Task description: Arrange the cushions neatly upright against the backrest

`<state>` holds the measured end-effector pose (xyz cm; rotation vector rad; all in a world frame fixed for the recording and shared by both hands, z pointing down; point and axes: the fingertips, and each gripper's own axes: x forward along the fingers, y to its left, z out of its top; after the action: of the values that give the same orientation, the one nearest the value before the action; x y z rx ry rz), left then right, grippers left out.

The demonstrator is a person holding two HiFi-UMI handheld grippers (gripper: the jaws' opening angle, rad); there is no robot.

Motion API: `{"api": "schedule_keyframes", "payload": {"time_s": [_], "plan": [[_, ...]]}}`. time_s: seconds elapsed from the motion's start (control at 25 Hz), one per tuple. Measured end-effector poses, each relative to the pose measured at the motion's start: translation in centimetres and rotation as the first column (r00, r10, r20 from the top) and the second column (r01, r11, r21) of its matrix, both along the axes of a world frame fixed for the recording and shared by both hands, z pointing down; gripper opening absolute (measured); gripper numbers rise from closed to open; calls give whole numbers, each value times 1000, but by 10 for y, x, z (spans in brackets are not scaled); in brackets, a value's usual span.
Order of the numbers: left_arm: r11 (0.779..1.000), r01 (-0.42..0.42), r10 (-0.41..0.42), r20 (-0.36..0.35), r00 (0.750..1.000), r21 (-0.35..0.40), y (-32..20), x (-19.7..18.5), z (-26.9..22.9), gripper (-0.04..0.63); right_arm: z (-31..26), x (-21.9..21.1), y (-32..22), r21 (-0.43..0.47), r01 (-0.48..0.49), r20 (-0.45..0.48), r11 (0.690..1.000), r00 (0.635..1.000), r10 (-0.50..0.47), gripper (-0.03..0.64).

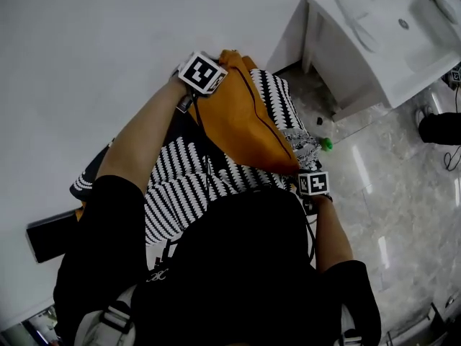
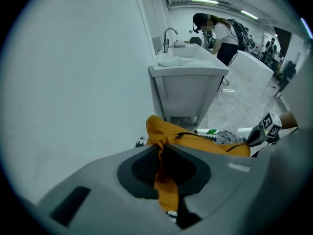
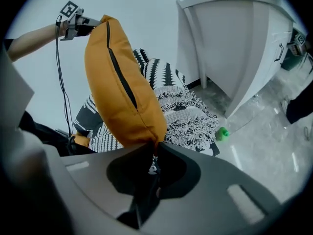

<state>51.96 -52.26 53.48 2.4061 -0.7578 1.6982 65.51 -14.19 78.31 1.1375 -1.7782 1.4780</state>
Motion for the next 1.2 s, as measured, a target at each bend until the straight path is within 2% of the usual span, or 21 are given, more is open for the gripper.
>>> {"api": "schedule_keyframes", "payload": {"time_s": [0.16, 0.36, 0.52, 0.64, 0.8, 0.92, 1.04, 1.2], "plan": [[999, 40, -40, -18, 999, -22, 7, -12, -13, 32, -13, -1, -5, 53, 4, 30, 999, 1000, -6, 31], [992, 120, -122, -63, 991, -26, 18, -42, -28, 29, -31, -5, -12, 103, 58, 32, 993, 998, -62, 28], [980, 196, -197, -106, 975, -27, 29, -87, -42, 29, -43, -17, -19, 142, 53, 58, 988, 996, -62, 25], [962, 270, -272, -152, 950, -34, 39, -128, -53, 28, -56, -24, -28, 185, 57, 78, 981, 994, -72, 25], [928, 368, -370, -213, 904, -49, 59, -190, -65, 28, -77, -37, -40, 245, 46, 99, 968, 993, -72, 23], [892, 450, -445, -254, 859, -43, 84, -240, -75, 28, -99, -45, -54, 301, 36, 135, 953, 988, -79, 23], [847, 530, -518, -302, 800, -46, 111, -288, -84, 28, -122, -54, -72, 344, 30, 165, 938, 982, -92, 23], [769, 637, -608, -357, 709, -44, 149, -351, -90, 26, -156, -75, -107, 411, 77, 159, 908, 975, -154, 23]]}}
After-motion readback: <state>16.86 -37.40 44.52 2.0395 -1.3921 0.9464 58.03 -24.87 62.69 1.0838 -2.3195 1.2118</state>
